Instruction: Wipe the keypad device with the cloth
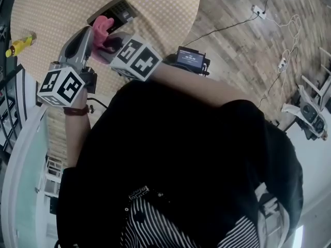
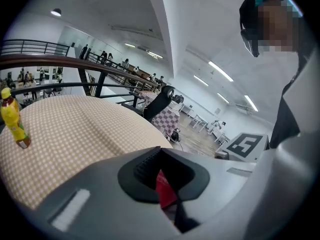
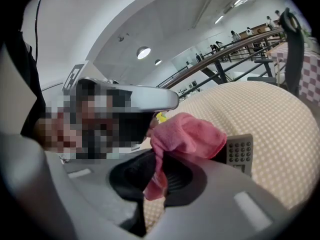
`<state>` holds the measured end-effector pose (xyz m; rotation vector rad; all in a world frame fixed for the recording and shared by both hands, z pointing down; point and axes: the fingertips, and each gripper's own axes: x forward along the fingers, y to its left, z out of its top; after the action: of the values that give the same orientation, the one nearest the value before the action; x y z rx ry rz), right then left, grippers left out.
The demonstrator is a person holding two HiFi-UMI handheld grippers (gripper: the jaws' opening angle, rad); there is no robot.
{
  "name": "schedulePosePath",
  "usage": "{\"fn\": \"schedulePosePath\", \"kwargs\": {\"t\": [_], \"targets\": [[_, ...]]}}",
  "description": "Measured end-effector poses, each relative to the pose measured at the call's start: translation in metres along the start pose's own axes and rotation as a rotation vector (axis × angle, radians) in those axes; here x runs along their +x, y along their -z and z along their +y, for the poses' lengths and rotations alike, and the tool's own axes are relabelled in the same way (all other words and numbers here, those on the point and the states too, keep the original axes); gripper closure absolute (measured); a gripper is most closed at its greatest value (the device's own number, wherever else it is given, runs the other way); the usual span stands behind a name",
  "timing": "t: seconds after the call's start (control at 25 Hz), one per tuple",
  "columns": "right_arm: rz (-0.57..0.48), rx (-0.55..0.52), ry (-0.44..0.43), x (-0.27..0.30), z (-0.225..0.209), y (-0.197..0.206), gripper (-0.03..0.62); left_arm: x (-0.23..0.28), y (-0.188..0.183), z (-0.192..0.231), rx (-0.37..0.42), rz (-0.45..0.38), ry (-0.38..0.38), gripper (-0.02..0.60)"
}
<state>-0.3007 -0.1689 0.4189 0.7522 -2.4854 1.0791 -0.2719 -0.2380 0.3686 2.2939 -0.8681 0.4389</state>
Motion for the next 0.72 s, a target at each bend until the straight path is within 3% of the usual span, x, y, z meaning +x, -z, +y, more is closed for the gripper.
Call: {"fn": "schedulePosePath", "kwargs": {"t": [0.24,0.48,0.6,0.72], "targets": [[0.014,0.03,0.011,0.001,-0.019,0.006,0.549,0.02,0.012,0.015,0.106,0.114,-0.022,0.575],[0.031,0.047,0.021,0.009,-0.041,0.021,0.549,0.051,0.032,0.03,0.418,0.342,-0.014,0.575],[0.036,0.106,0.019,0.016,-0.047,0.027,0.549,0.067,0.045,0.044,0.461,0.436,-0.007,0.575],[0.025,0.137,0.03,0.019,-0.057,0.024,0.549,0.084,0.05,0.053,0.48,0.476,-0.012,0.575]]}}
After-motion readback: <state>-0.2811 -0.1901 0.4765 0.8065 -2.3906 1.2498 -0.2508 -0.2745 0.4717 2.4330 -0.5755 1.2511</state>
